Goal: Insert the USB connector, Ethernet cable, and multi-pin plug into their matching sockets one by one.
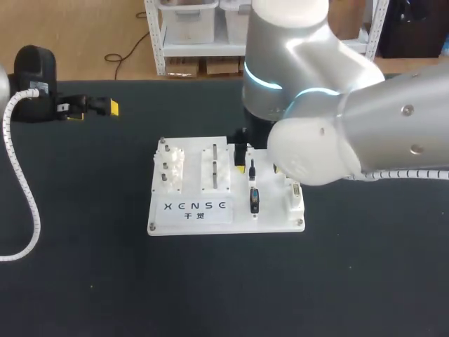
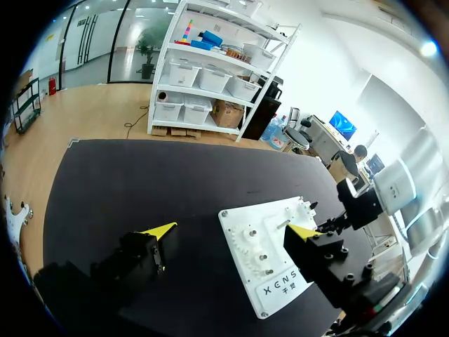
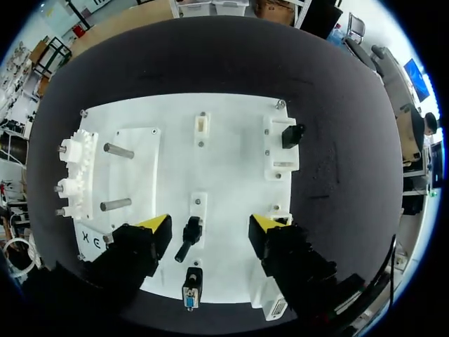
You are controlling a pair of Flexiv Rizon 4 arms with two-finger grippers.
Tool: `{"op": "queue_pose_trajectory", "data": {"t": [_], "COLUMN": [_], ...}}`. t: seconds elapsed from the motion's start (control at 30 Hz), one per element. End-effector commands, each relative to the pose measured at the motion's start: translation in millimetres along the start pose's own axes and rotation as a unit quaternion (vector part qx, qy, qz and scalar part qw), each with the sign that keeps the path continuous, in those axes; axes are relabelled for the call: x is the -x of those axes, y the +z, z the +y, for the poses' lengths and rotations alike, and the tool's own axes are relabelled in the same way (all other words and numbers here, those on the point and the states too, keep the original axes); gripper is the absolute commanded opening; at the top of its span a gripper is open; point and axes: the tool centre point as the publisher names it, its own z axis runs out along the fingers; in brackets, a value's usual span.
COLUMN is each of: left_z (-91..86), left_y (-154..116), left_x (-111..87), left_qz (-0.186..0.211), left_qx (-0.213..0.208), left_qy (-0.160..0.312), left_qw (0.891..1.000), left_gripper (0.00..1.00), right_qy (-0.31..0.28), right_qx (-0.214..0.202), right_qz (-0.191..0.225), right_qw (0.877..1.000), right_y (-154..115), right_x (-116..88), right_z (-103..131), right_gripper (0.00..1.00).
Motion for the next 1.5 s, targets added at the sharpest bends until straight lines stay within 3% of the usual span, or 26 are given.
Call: {"op": "queue_pose_trajectory", "data": {"t": [0.03, 0.43, 1.07, 1.3, 1.5], "left_z": [0.0, 0.0, 0.0, 0.0, 0.0], "left_y": [0.0, 0.0, 0.0, 0.0, 0.0], "left_x": [0.0, 0.0, 0.0, 0.0, 0.0], "left_qz": [0.000, 0.000, 0.000, 0.000, 0.000], "left_qx": [0.000, 0.000, 0.000, 0.000, 0.000], "left_qy": [0.000, 0.000, 0.000, 0.000, 0.000], "left_qw": [1.000, 1.000, 1.000, 1.000, 1.000], "left_gripper": [1.00, 1.00, 1.00, 1.00, 1.00], "right_qy": [-0.001, -0.010, -0.017, -0.021, -0.022], "right_qx": [-0.005, -0.016, -0.017, -0.015, -0.006], "right_qz": [0.000, 0.006, 0.001, -0.004, -0.012], "right_qw": [1.000, 1.000, 1.000, 1.000, 1.000], "right_y": [2.2, 8.1, 8.3, 6.4, 1.4], "right_x": [0.7, -2.0, -5.1, -6.0, -6.4], "right_z": [3.6, 9.8, 13.2, 13.6, 11.1], "right_gripper": [0.49, 0.45, 0.19, 0.01, 0.00]}}
